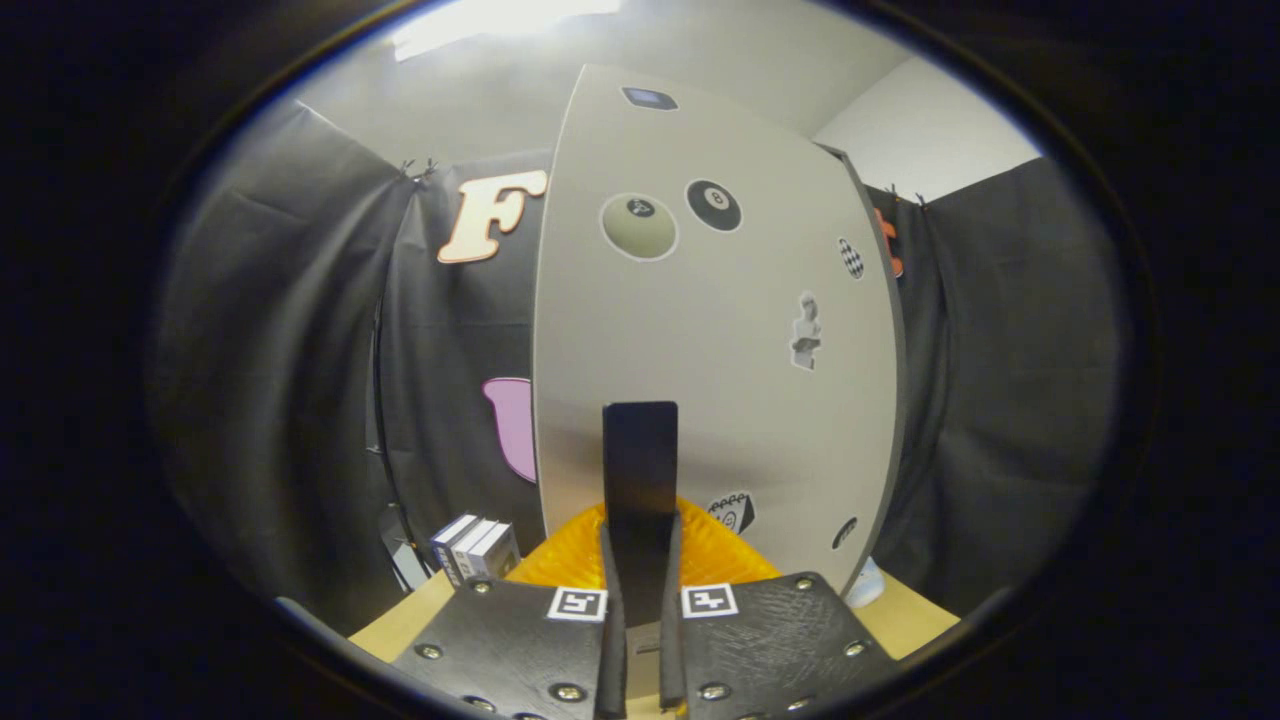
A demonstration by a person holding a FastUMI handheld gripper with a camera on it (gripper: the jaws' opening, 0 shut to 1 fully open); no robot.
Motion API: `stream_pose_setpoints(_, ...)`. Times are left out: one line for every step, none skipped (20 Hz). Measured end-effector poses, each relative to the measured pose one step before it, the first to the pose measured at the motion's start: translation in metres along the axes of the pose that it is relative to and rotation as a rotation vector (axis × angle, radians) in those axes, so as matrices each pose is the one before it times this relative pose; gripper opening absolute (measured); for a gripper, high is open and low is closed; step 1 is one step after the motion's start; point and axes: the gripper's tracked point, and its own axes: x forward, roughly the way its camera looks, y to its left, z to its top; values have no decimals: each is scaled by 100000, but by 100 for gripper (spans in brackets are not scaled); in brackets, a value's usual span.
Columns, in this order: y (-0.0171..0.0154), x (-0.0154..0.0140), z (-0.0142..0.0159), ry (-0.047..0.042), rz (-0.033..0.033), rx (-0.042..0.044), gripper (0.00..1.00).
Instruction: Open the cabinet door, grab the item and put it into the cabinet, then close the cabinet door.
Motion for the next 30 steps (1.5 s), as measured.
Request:
stream_pose_setpoints(-37, -17, 40, 185, -479, 13, 13)
stream_pose_setpoints(-54, -33, 36, 217, -402, 270, 13)
stream_pose_setpoints(-7, -38, 25, 347, -419, 448, 13)
stream_pose_setpoints(36, -23, -38, 294, -495, 455, 13)
stream_pose_setpoints(-22, -12, -34, 318, -385, 344, 13)
stream_pose_setpoints(-37, -57, -16, 390, -436, 450, 13)
stream_pose_setpoints(-14, -58, -11, 166, -475, 321, 13)
stream_pose_setpoints(-18, 5, -36, 176, -558, -30, 12)
stream_pose_setpoints(-78, -13, -26, 190, -524, -218, 12)
stream_pose_setpoints(-71, -44, 28, 252, -530, 63, 12)
stream_pose_setpoints(-4, -68, -60, 346, -440, 295, 12)
stream_pose_setpoints(-26, -64, 46, 246, -488, 529, 12)
stream_pose_setpoints(-40, -25, -17, 316, -625, 450, 13)
stream_pose_setpoints(-37, -62, 7, 221, -866, 164, 12)
stream_pose_setpoints(-121, 49, 9, 94, -1203, -182, 12)
stream_pose_setpoints(-301, -22, 104, -83, -1458, -538, 12)
stream_pose_setpoints(-427, -40, 89, -117, -1532, -530, 12)
stream_pose_setpoints(-227, 33, 33, -133, -1747, -316, 12)
stream_pose_setpoints(-211, -91, -28, -41, -1874, -208, 12)
stream_pose_setpoints(-224, -146, -109, -20, -2001, -24, 12)
stream_pose_setpoints(-235, -20, 135, 58, -2093, 68, 12)
stream_pose_setpoints(-203, 82, -22, 64, -1965, 342, 12)
stream_pose_setpoints(-412, -58, 82, 157, -1630, 436, 12)
stream_pose_setpoints(-430, -111, -24, 277, -1378, 658, 12)
stream_pose_setpoints(-402, -103, 31, 277, -1193, 971, 12)
stream_pose_setpoints(-434, -262, -7, 29, -1060, 1307, 11)
stream_pose_setpoints(-381, -280, 51, 243, -655, 364, 11)
stream_pose_setpoints(-435, -101, -137, -327, -863, 435, 11)
stream_pose_setpoints(-409, -165, 5, -61, -127, -435, 11)
stream_pose_setpoints(-214, -102, -92, -345, 255, -100, 11)
